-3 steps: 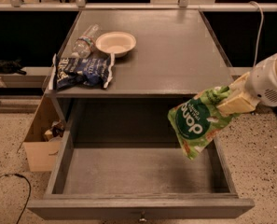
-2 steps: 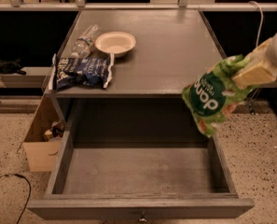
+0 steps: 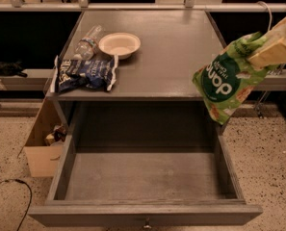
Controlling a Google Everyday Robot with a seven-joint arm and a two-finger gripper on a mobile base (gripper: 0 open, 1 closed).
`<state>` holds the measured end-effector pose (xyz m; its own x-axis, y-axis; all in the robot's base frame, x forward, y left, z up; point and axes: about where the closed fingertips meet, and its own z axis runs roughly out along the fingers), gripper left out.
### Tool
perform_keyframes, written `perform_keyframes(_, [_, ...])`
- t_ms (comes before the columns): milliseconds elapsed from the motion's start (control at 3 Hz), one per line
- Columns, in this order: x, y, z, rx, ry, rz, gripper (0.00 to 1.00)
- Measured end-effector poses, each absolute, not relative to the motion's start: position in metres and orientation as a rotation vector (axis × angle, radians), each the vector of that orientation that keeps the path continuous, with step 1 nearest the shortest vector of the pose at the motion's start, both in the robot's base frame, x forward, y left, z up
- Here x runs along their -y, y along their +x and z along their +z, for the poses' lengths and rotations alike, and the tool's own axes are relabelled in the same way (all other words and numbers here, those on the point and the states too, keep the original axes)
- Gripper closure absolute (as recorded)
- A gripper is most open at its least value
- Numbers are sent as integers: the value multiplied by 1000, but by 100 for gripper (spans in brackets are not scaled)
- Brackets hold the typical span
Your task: Pick green rice chip bag from top drawer and place on counter
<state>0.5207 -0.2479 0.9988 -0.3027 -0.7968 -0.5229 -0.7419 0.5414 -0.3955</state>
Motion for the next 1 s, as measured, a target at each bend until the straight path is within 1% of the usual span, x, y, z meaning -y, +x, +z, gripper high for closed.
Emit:
perform_keyframes(333, [221,535,982,-2094,-1255,-77,100])
perform_keyframes(667, [189,595,972,-2046,-1242,-77,100])
perform_keyframes(1000, [189,591,970,-2048,-1228,-84,100])
